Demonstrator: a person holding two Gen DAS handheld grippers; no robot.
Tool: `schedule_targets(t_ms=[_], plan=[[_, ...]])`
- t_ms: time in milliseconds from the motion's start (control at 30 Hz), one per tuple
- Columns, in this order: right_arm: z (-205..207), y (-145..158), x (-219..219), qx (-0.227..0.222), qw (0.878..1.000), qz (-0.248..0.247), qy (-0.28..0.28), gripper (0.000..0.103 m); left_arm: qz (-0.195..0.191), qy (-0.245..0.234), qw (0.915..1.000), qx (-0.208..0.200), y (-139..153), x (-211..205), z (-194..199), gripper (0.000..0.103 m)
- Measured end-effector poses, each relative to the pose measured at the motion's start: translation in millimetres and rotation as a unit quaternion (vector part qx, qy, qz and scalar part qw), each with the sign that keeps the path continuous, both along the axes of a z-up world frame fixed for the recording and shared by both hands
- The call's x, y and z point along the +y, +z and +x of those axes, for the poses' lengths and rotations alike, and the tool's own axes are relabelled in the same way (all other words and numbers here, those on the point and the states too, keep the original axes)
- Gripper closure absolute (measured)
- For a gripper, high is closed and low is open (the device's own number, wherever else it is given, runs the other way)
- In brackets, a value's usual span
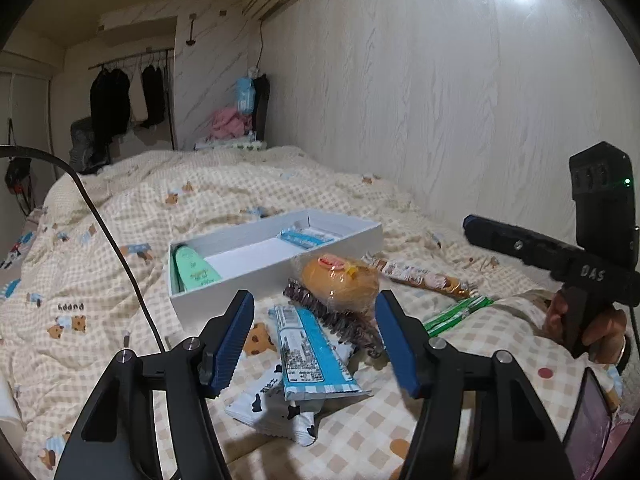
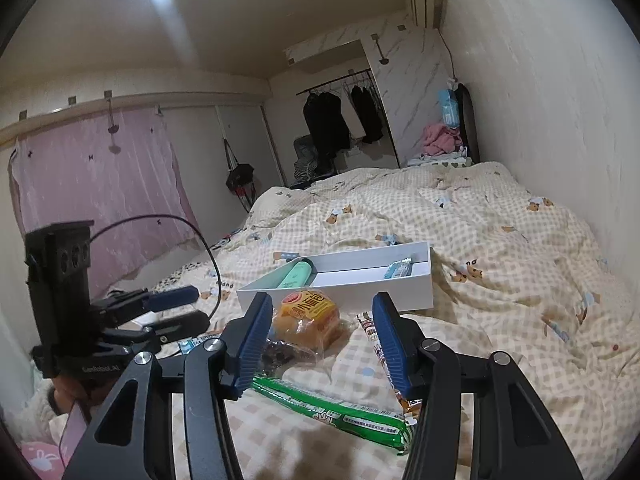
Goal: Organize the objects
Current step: 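Reach the left tool toward the blue-and-white snack bar and grasp it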
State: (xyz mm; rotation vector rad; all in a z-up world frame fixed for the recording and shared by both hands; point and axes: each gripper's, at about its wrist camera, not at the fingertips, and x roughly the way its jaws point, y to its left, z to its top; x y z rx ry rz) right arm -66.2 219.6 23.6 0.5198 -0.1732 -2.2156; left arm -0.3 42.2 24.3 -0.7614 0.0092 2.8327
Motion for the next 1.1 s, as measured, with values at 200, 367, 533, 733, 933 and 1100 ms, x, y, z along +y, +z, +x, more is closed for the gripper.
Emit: schedule_targets(t_ms=[200,367,533,733,933,1100], plan=[[-5.1,-2.1,2.1,-0.022,1.000,-0.008,0.002,0.049,0.027,-0.002,0.9995,-0.015,-3.2,-8.7,-4.7,0.058],[-5.9,-2.3,2.6,-0.026,1.000,-0.008,0.000,0.049,0.043,0.004,0.9984,-0.036,-7.1,-14.8,-10.4,0.062],[-5.6,-2.9,0.5,-0.024,1.000,0.002,-0.002,0.030,0.045,0.006,0.9983,-0.038,-7.2,-15.9,-9.5,0.058],[-4.0,-3.3,0.7,-0.025,1.000,0.005,-0.002,0.022,0.038,0.000,0.9985,-0.038,-7.6,-14.6,-8.4,0.038],[-4.2,-3.0,-1.3,-0.021,1.000,0.006,0.000,0.021,0.057,0.004,0.9973,-0.046,-6.5,-22.1,-9.8,0.032],[-5.1,-3.7,-1.5,-0.021,1.000,0.006,-0.002,0.021,0.125,-0.008,0.9868,-0.103,2.8,-51.6,-22.7,0.041]])
